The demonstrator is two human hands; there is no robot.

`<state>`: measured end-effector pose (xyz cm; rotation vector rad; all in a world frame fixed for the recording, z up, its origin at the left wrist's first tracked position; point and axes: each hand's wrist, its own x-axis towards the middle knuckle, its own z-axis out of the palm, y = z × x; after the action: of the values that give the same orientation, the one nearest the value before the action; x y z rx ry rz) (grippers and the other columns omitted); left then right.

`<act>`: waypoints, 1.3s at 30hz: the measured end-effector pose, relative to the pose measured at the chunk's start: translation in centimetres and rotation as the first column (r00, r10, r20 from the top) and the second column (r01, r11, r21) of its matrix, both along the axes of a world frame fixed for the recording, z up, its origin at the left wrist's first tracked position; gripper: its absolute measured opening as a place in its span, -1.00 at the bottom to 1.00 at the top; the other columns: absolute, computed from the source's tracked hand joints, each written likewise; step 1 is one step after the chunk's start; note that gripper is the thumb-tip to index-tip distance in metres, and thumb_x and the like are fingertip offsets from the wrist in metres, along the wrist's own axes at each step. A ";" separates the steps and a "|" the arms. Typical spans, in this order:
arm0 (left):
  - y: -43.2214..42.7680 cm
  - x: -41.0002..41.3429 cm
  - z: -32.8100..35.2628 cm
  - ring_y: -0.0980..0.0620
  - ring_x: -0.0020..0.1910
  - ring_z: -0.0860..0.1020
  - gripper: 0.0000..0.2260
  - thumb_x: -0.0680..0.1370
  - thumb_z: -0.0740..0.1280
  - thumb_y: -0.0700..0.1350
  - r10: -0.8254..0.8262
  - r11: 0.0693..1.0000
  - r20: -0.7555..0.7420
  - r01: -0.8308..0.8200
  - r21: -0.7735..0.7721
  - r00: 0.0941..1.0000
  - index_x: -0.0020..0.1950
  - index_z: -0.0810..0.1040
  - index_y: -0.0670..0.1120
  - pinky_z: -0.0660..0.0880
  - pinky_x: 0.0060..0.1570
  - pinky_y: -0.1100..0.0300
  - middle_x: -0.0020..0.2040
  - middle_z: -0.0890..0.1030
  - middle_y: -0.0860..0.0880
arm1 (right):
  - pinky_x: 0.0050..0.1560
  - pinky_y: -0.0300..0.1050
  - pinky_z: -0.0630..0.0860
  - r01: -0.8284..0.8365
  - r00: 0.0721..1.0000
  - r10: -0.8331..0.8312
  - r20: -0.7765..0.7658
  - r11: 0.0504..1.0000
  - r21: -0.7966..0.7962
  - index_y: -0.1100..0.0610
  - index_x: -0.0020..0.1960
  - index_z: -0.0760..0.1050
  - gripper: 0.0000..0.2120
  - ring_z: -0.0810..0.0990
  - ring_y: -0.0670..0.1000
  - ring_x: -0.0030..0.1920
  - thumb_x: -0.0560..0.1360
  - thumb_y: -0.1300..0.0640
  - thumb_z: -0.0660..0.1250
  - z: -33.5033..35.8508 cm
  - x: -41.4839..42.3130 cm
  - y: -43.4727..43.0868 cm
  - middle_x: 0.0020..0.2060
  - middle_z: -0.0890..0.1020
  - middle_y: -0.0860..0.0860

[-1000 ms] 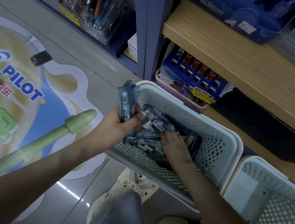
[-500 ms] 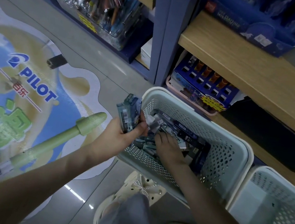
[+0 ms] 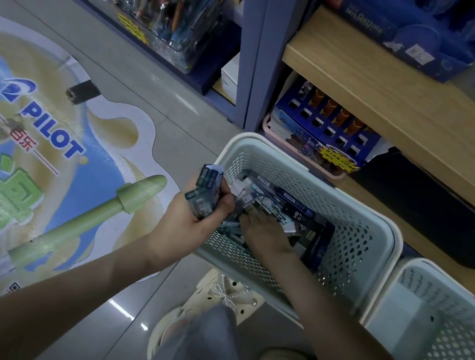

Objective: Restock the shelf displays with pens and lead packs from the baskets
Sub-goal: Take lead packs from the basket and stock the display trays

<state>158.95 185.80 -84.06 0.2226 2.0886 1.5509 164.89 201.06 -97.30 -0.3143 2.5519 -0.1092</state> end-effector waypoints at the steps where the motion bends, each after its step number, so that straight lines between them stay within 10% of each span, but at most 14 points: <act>1: 0.1 0.1 0.0 0.26 -0.24 0.50 -0.92 0.59 0.29 -0.17 -0.004 0.999 -0.025 0.003 -0.037 1.000 -0.04 0.48 -0.18 0.41 -0.20 0.43 -0.24 0.53 0.05 | 0.27 -0.02 0.28 0.005 1.000 -0.005 -0.013 1.000 -0.008 0.30 0.40 0.19 -0.59 0.35 0.18 0.32 0.57 0.32 0.10 0.0 0.1 0.0 0.31 0.40 0.22; 12: 1.4 0.4 -0.1 0.10 -0.32 0.48 -0.88 0.54 0.25 -0.08 0.028 0.999 -0.003 -0.028 -0.015 1.000 -0.14 0.47 -0.11 0.46 -0.27 0.17 -0.24 0.53 -0.12 | 0.25 0.01 0.34 0.231 0.968 -0.242 -0.063 0.961 -0.153 0.34 0.34 0.35 -0.45 0.44 0.22 0.23 0.36 0.46 0.34 1.9 1.1 1.5 0.19 0.48 0.25; 16: 1.9 1.0 -1.4 0.03 -0.10 0.61 -0.76 0.51 0.26 0.09 0.073 0.992 0.002 -0.073 -0.101 0.997 -0.04 0.52 -0.07 0.55 -0.02 -0.04 -0.15 0.62 0.03 | -0.15 0.01 0.57 0.309 0.928 -0.346 -0.141 0.923 -0.230 0.38 0.05 0.55 -0.42 0.60 0.22 -0.17 0.03 0.51 0.52 3.6 1.5 2.8 -0.17 0.60 0.24; 21: 3.4 2.3 -2.1 0.09 0.09 0.61 -0.72 0.53 0.28 0.03 0.204 0.977 0.085 -0.197 -0.077 0.975 0.19 0.53 -0.04 0.51 0.19 -0.10 0.03 0.65 0.09 | 0.09 0.11 0.55 0.439 0.812 -0.525 -0.254 0.837 -0.327 0.40 0.16 0.48 -0.46 0.57 0.26 0.00 0.19 0.57 0.42 7.5 2.1 4.3 -0.03 0.57 0.26; 26: 5.7 2.3 -1.0 -0.01 0.02 0.63 -0.62 0.58 0.31 -0.01 0.111 0.992 0.217 -0.119 0.028 0.970 0.37 0.40 -0.06 0.59 -0.11 0.00 0.09 0.63 0.03 | 0.17 -0.28 0.27 0.578 0.675 -0.737 -0.039 0.561 -0.592 0.26 0.34 0.36 -0.67 0.38 -0.01 0.22 0.60 0.23 0.22 12.1 2.2 4.3 0.17 0.44 0.08; 32: 8.3 1.9 1.4 0.16 0.16 0.57 -0.70 0.59 0.30 -0.14 -0.003 0.989 0.266 -0.037 0.144 0.964 0.30 0.38 0.04 0.49 0.09 0.35 0.17 0.60 0.09 | -0.06 -0.38 0.40 0.718 0.479 -0.823 0.305 0.167 -0.676 -0.01 0.24 0.39 -0.78 0.52 -0.11 0.07 0.61 0.12 0.22 15.0 1.5 5.2 0.04 0.55 -0.10; 39: 10.2 1.0 4.6 0.10 0.19 0.54 -0.68 0.60 0.32 -0.07 -0.096 0.990 0.368 0.049 0.135 0.925 0.32 0.35 -0.07 0.48 0.08 0.36 0.24 0.55 -0.01 | 0.07 -0.30 0.37 0.738 0.448 -0.787 0.425 0.057 -0.673 0.03 0.44 0.19 -0.58 0.44 -0.09 0.24 0.62 0.05 0.18 19.1 1.5 6.8 0.20 0.46 -0.11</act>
<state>159.94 195.95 -79.50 0.0407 1.6738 1.5413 166.38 207.88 -78.22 0.8521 2.1904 -1.7555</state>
